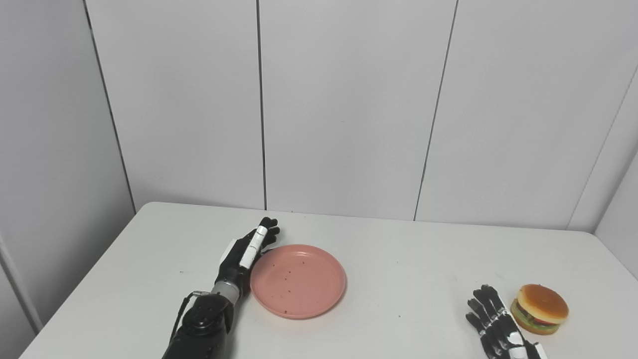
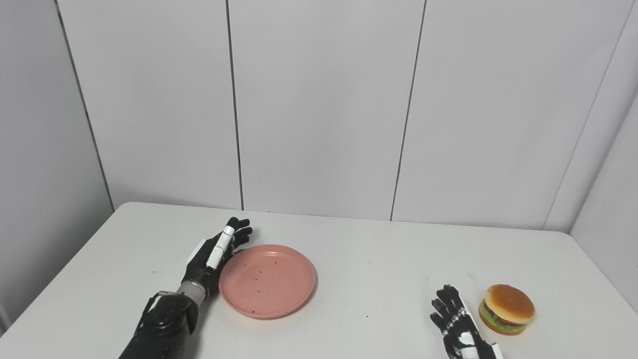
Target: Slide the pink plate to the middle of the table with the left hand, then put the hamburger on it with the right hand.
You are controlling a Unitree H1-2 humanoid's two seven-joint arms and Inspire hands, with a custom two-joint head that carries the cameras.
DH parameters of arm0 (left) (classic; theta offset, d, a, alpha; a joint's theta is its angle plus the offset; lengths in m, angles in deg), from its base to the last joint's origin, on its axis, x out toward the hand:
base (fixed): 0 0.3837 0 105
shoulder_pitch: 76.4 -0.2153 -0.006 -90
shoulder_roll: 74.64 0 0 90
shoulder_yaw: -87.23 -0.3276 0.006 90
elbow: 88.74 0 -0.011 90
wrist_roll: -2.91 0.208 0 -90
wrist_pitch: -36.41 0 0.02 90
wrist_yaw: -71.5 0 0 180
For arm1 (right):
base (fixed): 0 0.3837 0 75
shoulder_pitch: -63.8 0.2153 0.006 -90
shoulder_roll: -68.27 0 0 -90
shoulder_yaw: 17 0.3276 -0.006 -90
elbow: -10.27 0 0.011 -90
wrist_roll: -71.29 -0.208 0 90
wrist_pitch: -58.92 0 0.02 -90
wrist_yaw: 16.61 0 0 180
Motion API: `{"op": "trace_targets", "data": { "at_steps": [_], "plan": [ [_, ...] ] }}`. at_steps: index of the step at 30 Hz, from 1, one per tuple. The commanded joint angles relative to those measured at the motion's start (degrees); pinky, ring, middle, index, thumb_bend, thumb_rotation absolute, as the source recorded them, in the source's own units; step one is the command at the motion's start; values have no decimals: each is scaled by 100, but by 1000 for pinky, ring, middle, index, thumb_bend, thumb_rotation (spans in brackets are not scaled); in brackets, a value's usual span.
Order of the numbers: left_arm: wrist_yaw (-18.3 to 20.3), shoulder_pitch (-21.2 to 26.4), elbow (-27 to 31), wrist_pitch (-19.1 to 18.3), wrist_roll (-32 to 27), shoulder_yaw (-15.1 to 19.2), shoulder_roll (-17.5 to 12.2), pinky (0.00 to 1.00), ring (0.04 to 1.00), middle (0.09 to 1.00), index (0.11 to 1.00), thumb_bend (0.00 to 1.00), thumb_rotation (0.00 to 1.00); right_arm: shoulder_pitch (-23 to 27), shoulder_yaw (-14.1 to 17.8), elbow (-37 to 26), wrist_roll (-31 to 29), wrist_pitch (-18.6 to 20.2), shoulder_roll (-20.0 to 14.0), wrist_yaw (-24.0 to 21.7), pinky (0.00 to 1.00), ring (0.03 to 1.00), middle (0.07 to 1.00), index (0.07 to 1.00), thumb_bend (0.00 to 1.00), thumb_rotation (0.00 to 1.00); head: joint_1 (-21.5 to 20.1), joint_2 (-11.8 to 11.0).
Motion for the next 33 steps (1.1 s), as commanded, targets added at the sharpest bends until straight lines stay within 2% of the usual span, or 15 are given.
{"op": "trace_targets", "data": {
  "at_steps": [1,7,12,16,24,33],
  "plan": [
    [-39,193,151,74,81,-32,-5,830,914,869,827,851,895,-38,34,638,44,131,-22,62,952,947,949,942,885,895,-13,10],
    [-66,153,109,156,94,-87,123,790,914,873,819,836,895,-42,-2,599,95,142,-14,111,938,938,939,936,876,902,-83,26],
    [-185,124,93,97,91,-93,267,850,922,882,826,851,903,-73,-43,498,131,185,35,177,935,937,940,936,873,899,-252,75],
    [-354,100,118,29,129,-91,337,855,915,883,811,880,901,-88,-97,432,182,211,92,226,935,936,939,937,875,895,-419,116],
    [-514,-20,428,-194,145,-68,477,919,934,887,797,878,906,-98,-233,248,422,320,285,458,920,926,926,922,913,881,-976,244],
    [-507,-133,752,-387,148,-106,513,903,924,880,782,886,907,-101,-383,55,719,422,537,688,929,928,928,921,890,895,-1563,314]
  ]
}}
